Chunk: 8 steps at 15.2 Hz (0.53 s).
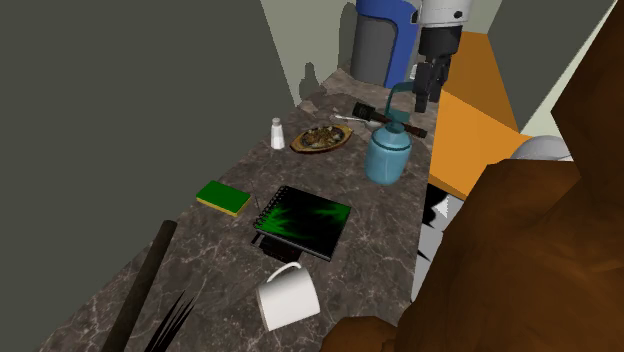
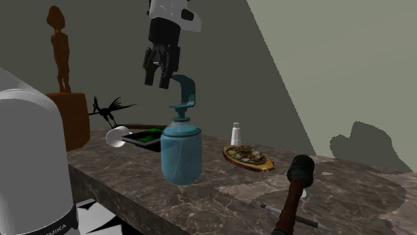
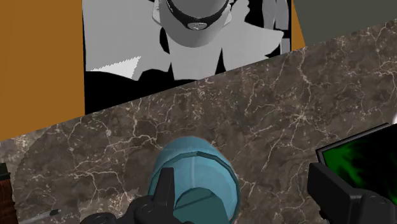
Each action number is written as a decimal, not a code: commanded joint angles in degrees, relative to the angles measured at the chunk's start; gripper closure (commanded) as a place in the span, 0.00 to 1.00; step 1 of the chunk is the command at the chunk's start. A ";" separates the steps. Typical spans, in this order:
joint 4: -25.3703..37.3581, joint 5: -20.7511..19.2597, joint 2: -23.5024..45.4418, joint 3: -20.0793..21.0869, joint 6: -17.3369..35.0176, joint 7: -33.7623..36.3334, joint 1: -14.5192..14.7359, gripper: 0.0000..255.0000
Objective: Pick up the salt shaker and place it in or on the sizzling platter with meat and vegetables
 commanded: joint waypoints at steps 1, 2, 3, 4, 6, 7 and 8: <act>0.00 0.00 0.00 0.00 0.00 0.00 0.00 0.00; 0.10 0.43 1.64 0.39 1.91 0.60 0.15 0.00; 0.29 0.84 3.32 0.76 3.80 1.19 0.29 0.00; 0.55 1.22 5.05 1.13 5.65 1.77 0.43 0.00; 1.33 1.92 8.64 1.83 9.23 2.88 0.70 0.00; 1.83 2.23 10.49 2.16 10.96 3.43 0.82 0.00; 2.42 2.52 12.36 2.47 12.63 3.96 0.95 0.00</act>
